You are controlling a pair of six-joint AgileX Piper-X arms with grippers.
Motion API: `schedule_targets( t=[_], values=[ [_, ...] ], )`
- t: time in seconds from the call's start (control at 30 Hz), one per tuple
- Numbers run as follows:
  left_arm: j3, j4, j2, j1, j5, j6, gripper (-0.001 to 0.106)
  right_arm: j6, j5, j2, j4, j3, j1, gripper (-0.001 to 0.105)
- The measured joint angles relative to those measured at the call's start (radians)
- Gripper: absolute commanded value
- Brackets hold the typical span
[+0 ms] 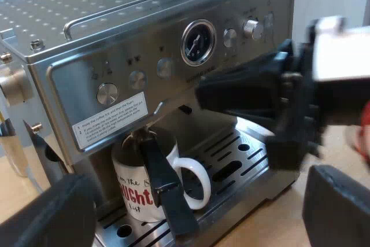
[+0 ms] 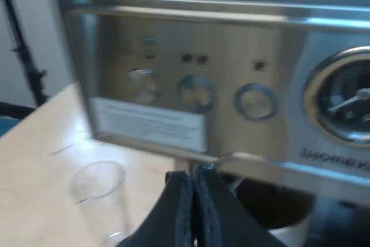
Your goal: Place mug into machine
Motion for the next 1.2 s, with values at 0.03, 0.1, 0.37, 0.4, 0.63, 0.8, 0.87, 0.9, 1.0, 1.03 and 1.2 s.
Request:
schedule_targets(
  t=[0.03,0.1,0.37,0.4,0.63,0.8,0.87,0.9,1.0,1.03,1.2],
  values=[
    [0.000,0.000,0.000,0.000,0.000,0.000,0.079,-0.002,0.000,0.009,0.000,-0.008,-0.014,0.000],
    [0.000,0.000,0.000,0.000,0.000,0.000,0.079,-0.001,0.000,0.017,0.000,-0.017,-0.033,0.000],
    [0.000,0.000,0.000,0.000,0.000,0.000,0.079,-0.001,-0.053,0.065,-0.006,-0.056,-0.101,0.000],
    [0.000,0.000,0.000,0.000,0.000,0.000,0.079,-0.001,-0.053,0.067,-0.009,-0.060,-0.102,0.000],
    [0.000,0.000,0.000,0.000,0.000,0.000,0.079,-0.001,-0.071,0.102,-0.048,-0.062,-0.112,0.000],
    [0.000,0.000,0.000,0.000,0.000,0.000,0.079,-0.001,-0.073,0.124,-0.076,-0.062,-0.112,0.000],
    [0.000,0.000,0.000,0.000,0.000,0.000,0.079,-0.001,-0.066,0.129,-0.095,-0.062,-0.112,0.000],
    [0.000,0.000,0.000,0.000,0.000,0.000,0.079,-0.001,-0.058,0.130,-0.100,-0.062,-0.112,0.000],
    [0.000,0.000,0.000,0.000,0.000,0.000,0.079,-0.001,-0.034,0.131,-0.105,-0.062,-0.112,0.000],
    [0.000,0.000,0.000,0.000,0.000,0.000,0.079,-0.001,-0.024,0.131,-0.105,-0.062,-0.110,0.000],
    [0.000,0.000,0.000,0.000,0.000,0.000,0.079,-0.002,0.002,0.131,-0.107,-0.062,-0.110,0.000]
  ],
)
